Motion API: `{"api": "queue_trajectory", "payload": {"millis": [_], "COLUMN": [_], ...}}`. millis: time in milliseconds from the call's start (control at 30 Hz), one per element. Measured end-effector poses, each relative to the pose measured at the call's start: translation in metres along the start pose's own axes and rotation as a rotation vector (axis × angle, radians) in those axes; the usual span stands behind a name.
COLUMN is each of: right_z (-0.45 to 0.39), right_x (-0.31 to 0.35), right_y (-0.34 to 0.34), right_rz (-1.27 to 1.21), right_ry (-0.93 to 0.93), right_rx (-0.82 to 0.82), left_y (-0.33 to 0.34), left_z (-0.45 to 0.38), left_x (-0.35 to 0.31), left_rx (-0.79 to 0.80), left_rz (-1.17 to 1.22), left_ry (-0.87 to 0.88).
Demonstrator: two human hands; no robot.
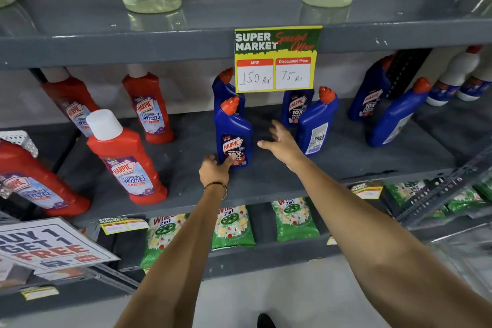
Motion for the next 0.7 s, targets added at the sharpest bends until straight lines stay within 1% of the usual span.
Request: {"api": "queue_trajectory", "payload": {"millis": [67, 133, 267, 333, 433, 500, 533, 600, 700], "right_z": [0.008, 0.017, 0.027, 0.026, 0.016, 0.01, -0.002, -0.01, -0.032], "right_x": [-0.008, -0.017, -0.033, -0.038, -0.037, -0.037, -0.036, -0.037, -0.033], "right_y": [-0.012, -0.025, -0.058, -0.079, -0.109, -0.119, -0.14, -0.147, -0.164], "right_rz": [-0.028, -0.048, -0.057, -0.033, -0.065, -0.089, -0.093, -0.095, -0.076], "right_ry": [0.011, 0.031, 0.061, 0.056, 0.042, 0.046, 0.045, 0.057, 0.035], "right_rx": [-0.064, -0.108, -0.234, -0.304, -0.359, -0.345, -0.333, -0.281, -0.14], "left_y": [0.005, 0.014, 0.043, 0.06, 0.086, 0.095, 0.115, 0.123, 0.146], "left_z": [0.009, 0.019, 0.032, 0.036, 0.039, 0.039, 0.04, 0.039, 0.034], "left_x": [0.001, -0.002, -0.021, -0.034, -0.062, -0.075, -0.092, -0.103, -0.121], "left_rx": [-0.011, 0.012, 0.128, 0.156, 0.209, 0.239, 0.251, 0.275, 0.316], "left_rz": [0.001, -0.044, -0.09, -0.099, -0.068, -0.036, -0.021, -0.015, -0.013], "left_ry": [0.004, 0.046, 0.114, 0.15, 0.187, 0.188, 0.207, 0.257, 0.291]}}
Point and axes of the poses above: each hand's wrist, its own z-axis away from the middle knuckle, its own y-axis out of the palm, x = y × z, the point moved 2 cm from there along -z, towards the middle knuckle, and after that the axes turned 11 degrees about -z, right-handed, at the moved point
